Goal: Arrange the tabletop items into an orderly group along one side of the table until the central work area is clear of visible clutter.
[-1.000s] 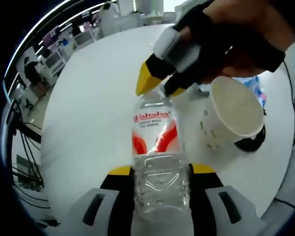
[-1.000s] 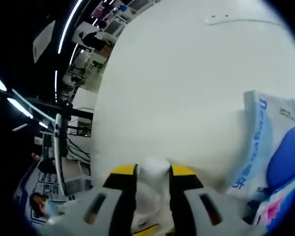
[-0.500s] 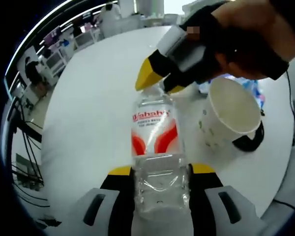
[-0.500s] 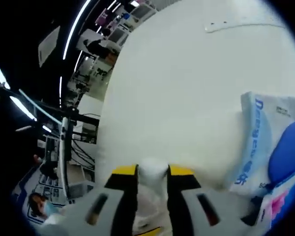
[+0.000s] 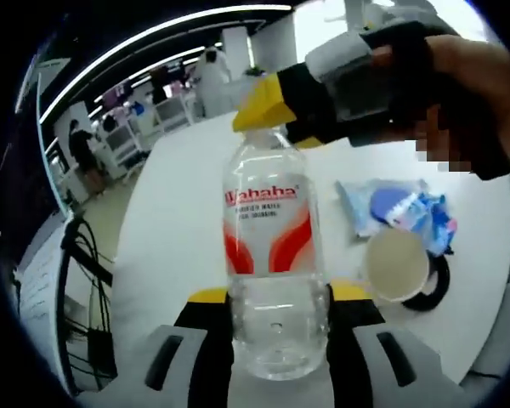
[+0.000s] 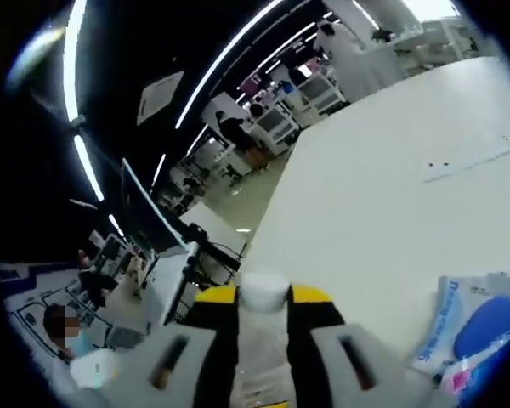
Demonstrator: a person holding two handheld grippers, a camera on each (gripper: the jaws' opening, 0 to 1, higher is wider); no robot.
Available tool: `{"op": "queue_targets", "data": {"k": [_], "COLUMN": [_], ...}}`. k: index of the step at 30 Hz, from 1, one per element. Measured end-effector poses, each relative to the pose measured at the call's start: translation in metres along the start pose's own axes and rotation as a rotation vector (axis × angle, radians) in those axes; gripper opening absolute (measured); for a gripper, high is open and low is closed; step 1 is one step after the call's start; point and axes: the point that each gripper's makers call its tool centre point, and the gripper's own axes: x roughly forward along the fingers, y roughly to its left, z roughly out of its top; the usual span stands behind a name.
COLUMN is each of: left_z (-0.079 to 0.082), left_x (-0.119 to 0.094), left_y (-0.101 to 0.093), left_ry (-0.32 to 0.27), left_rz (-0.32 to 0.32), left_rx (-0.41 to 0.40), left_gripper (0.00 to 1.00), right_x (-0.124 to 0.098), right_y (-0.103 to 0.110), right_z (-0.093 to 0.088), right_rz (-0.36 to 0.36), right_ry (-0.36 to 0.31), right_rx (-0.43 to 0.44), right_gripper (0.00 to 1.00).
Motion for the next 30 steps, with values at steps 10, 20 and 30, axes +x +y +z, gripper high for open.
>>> {"op": "queue_targets", "data": {"k": [10,20,30], "left_z": [0.038,0.048,0.050], "left_x": [-0.004,-0.001,-0.005], "left_y": [-0.016,-0.015,-0.014], "left_ry": [-0.160,-0.201,-0.234], "left_rz": [-0.033,-0.030,-0.049], "left_rx": [-0.058,-0.018,0.046], "left_gripper": [0.38,0.40,0.39], "right_x": [-0.043,-0.053,-0.052], "right_y": [0.050,0.063,0.078], "right_z": [0.030,0.037,0.033], "right_rz": [0.138,0.199,0.272], "right_ry": [-0.084,-0.093,-0.106], "right_rx": [-0.315,-0.370,-0.496], "right_gripper": [0.16,0.16,0.16]}}
